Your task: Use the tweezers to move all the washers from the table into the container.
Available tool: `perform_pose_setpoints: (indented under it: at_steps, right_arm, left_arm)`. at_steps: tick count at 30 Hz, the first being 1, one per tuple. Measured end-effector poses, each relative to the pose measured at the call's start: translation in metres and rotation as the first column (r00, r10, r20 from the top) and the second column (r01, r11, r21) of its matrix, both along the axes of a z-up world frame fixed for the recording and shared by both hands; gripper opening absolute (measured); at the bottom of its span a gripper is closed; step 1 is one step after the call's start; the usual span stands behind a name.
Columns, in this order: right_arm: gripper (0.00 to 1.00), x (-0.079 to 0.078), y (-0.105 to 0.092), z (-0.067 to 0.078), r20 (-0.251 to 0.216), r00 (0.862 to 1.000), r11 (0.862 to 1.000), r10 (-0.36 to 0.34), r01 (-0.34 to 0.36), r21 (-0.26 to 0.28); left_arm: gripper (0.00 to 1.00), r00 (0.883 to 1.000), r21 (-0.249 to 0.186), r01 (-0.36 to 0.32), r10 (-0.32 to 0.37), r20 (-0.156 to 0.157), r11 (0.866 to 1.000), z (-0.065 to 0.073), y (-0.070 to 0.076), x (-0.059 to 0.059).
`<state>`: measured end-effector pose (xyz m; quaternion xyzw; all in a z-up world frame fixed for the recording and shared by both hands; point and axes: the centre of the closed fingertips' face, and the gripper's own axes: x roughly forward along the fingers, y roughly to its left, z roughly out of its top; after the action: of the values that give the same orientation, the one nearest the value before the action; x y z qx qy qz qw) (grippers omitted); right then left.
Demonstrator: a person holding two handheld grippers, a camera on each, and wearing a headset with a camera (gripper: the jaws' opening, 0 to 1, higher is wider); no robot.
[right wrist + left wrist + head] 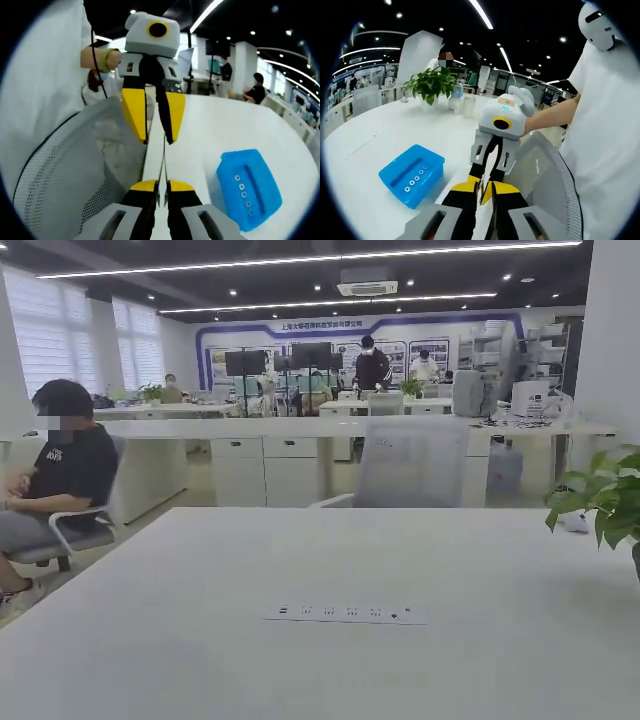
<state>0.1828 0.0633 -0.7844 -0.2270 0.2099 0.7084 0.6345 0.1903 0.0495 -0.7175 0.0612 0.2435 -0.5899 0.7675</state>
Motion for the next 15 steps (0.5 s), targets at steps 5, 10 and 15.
perform_pose_setpoints:
  at_steps: [5, 10, 15]
  right_arm:
    - [0.04, -0.002, 0.002, 0.003, 0.027, 0.999, 0.999, 0.032, -0.031, -0.016]
    - [0.04, 0.002, -0.003, -0.004, 0.061, 0.997, 0.997, 0.045, -0.041, -0.066]
    - [0.05, 0.01, -0.01, -0.016, 0.074, 0.997, 0.994, 0.009, -0.001, -0.108]
  left_arm:
    - [0.01, 1.0, 0.027, 0.026, -0.027, 0.013, 0.999, -0.004, -0.003, -0.002]
    - [0.0, 0.999, 0.091, 0.036, -0.039, 0.036, 0.995, -0.012, 0.0, -0.001]
    - [0.0, 0.996, 0.201, 0.054, -0.068, 0.06, 0.978, -0.03, 0.009, 0.003]
